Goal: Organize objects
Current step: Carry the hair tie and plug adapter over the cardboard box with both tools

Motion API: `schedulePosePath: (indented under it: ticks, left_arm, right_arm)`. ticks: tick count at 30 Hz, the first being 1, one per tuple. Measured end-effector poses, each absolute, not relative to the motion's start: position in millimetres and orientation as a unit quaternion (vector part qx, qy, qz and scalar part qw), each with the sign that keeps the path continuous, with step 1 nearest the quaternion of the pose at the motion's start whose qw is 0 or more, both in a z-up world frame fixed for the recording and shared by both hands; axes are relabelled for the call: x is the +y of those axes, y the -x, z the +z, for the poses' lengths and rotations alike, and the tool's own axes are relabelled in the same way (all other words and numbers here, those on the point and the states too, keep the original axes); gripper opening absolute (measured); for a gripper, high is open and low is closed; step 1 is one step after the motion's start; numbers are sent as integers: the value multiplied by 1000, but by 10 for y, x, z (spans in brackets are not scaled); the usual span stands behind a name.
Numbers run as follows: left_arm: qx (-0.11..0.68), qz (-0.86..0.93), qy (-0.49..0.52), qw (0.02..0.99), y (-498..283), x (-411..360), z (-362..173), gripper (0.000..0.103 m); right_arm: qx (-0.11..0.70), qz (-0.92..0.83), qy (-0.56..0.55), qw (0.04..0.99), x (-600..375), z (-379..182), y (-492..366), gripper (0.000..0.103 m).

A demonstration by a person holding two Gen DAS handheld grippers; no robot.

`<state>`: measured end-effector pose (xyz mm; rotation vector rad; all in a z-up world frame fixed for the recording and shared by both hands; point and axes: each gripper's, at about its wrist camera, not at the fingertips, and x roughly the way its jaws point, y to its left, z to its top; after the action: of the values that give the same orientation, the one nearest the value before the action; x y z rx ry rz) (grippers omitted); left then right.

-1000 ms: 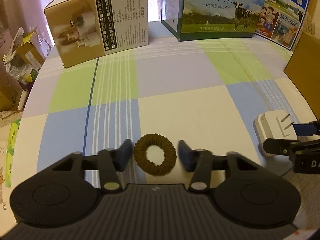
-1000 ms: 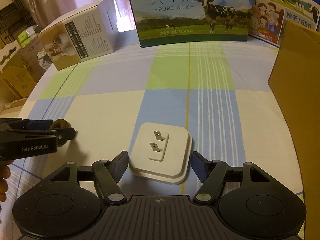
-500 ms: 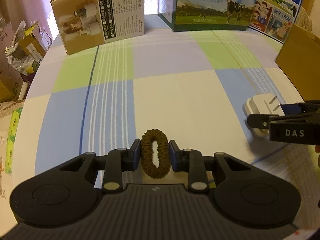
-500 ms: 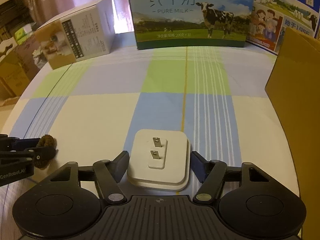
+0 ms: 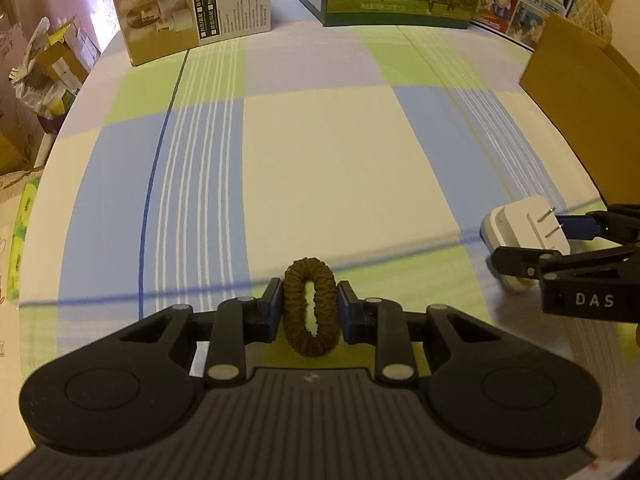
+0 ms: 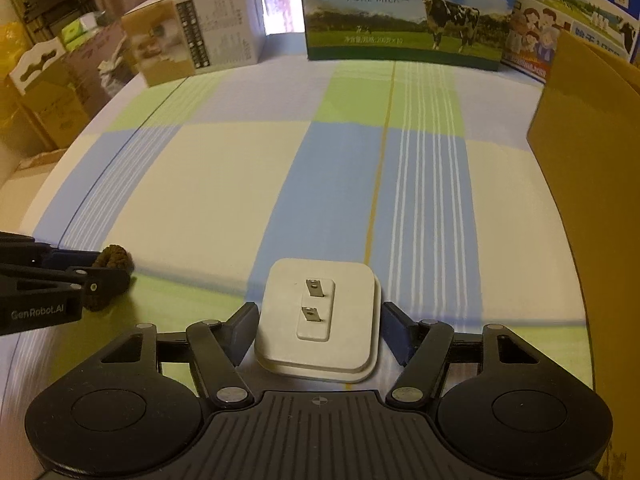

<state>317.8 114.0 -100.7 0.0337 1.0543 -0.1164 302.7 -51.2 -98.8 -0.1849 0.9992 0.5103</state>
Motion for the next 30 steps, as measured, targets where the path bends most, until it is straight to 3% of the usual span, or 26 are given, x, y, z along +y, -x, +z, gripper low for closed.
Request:
schedulePosePath:
  ticks: [16,30]
  left_arm:
    - [520,-98,-29,848,-2386,723,-886,23]
    - [463,-132,-37,876,-2204,155,-289,23]
  right_arm:
    - [499,271,78,820,-964,-885,-2224,63]
    - [454,292,30,841,-1543,-269,-1888,63]
